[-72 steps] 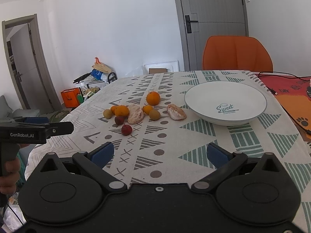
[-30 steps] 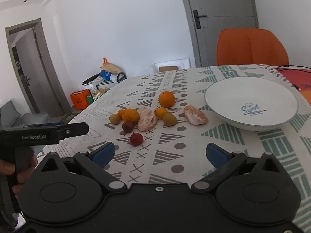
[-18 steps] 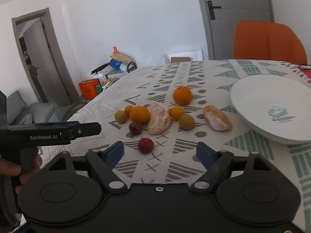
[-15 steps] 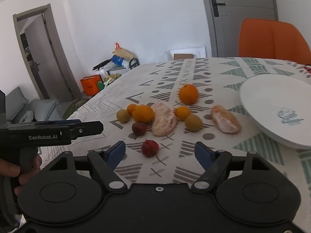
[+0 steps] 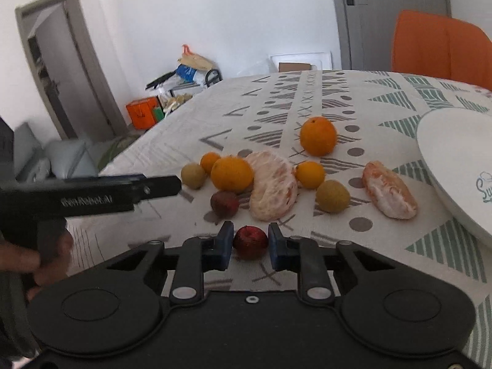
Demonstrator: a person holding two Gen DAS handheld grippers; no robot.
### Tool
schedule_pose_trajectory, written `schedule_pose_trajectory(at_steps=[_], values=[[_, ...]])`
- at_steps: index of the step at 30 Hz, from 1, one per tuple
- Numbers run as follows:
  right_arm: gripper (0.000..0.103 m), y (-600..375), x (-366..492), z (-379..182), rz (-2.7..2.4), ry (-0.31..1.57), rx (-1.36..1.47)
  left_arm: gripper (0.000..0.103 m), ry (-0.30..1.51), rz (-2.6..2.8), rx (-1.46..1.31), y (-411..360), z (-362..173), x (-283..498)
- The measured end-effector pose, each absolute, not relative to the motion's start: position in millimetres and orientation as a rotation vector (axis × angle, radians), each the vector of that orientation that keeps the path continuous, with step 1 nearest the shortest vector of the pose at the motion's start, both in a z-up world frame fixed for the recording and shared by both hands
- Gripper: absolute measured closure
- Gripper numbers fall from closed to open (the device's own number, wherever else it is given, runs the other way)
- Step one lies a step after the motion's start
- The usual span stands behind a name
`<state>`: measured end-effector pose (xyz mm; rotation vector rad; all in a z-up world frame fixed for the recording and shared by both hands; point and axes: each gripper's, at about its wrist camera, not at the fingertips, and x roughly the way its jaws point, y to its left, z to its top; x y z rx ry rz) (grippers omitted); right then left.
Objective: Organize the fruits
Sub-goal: 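Grasp the red plum with the right tool while the left tool grasps a yellow apricot, then carry the red plum and yellow apricot with both tools over the white plate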
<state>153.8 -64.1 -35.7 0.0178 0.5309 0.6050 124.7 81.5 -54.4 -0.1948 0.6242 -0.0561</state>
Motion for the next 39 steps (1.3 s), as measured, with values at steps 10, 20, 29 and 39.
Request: schedule_pose_trajectory(at_steps=[10,20,29,39], values=[[0.081,-74,157,-29,0.546,0.511,0.005,0.056,0.642,-0.095,-0.205,78,-61,147],[0.081,-93,144,-22,0.529,0.453,0.068,0.078,0.624,-0.09,-0.185,71,-47,138],[0.081,-122,131,-18,0.503,0.406,0.103,0.078,0.575,-0.126,-0.149,39,-29,123],[0.081,-150,121,-15,0.48,0.358,0.125,0.078,0.54,-0.164,-0.13,5,-17,118]])
